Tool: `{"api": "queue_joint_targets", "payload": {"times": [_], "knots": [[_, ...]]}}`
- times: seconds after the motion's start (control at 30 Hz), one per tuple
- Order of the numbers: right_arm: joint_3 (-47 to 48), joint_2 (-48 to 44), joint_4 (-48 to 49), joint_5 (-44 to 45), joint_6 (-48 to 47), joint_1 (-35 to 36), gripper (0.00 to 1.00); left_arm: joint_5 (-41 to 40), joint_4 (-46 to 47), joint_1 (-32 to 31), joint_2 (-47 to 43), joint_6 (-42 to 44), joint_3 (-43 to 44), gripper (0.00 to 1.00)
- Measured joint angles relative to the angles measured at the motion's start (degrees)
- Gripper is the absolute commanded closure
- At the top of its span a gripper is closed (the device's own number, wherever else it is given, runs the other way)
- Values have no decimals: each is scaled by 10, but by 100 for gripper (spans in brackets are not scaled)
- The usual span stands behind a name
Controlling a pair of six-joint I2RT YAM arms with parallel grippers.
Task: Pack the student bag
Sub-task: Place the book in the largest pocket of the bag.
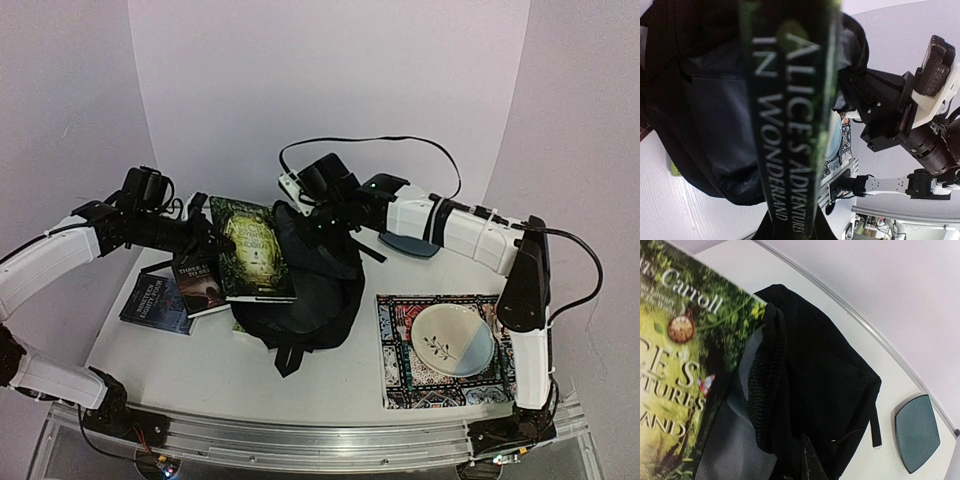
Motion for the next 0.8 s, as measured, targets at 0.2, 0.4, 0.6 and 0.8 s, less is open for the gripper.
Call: {"api": "queue_joint_targets", "payload": {"times": [0.2,0.4,0.6,0.8], "knots": [[15,2,2,18,-2,0,100,67,50,2,-2,-29,-57,100],[20,2,2,29,6,-1,100,111,110,-2,1,-49,-118,100],[20,2,3,23,34,-7,100,126,196,-28,36,-82,-132,100],[27,2,4,44,44,-9,100,133,231,-66,44,-95,-138,100]]}}
